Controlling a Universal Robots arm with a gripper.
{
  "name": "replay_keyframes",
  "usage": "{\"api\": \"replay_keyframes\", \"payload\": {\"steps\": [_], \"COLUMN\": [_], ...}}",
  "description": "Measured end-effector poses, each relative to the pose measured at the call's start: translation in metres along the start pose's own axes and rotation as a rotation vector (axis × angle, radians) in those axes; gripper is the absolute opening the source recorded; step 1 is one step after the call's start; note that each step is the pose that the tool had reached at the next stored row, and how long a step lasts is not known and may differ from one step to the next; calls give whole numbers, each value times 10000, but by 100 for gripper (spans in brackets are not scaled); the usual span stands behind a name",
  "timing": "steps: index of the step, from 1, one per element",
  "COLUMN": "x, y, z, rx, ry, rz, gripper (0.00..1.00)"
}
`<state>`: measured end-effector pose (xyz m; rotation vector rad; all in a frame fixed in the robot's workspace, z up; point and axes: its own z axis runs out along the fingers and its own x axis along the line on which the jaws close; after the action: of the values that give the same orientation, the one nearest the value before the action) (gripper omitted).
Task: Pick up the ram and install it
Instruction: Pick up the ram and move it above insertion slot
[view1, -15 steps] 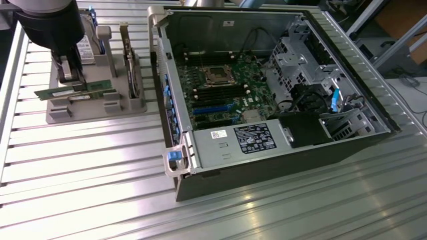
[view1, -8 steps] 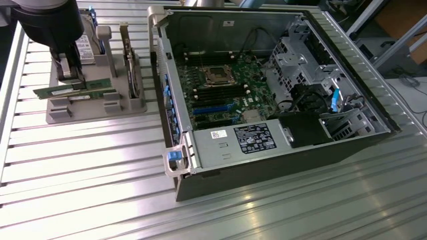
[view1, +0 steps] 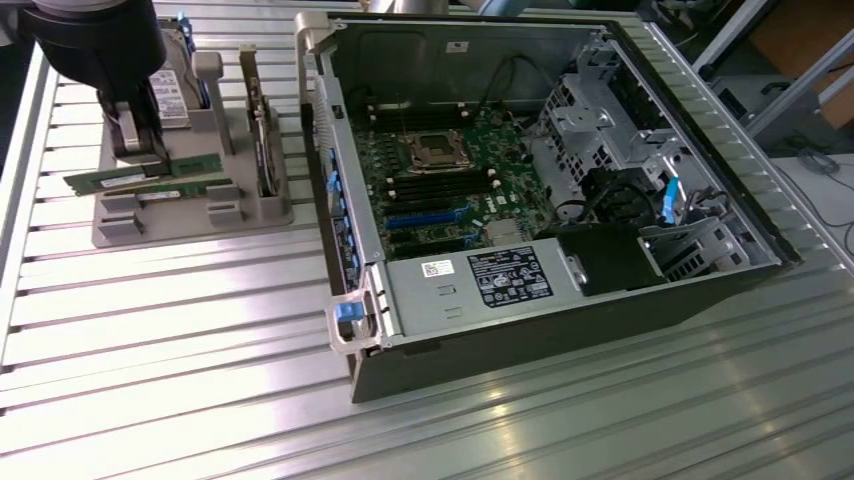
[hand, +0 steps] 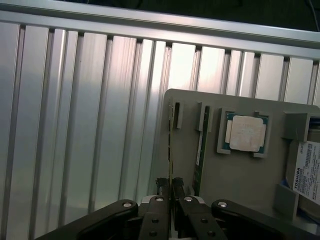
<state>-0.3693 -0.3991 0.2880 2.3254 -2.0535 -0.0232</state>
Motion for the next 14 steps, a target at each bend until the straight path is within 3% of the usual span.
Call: {"api": "replay_keyframes", "payload": {"steps": [14], "x": [2], "y": [3], "z": [-103], "rx": [-7], "ry": [56], "rz": [2], "gripper": [14]}}
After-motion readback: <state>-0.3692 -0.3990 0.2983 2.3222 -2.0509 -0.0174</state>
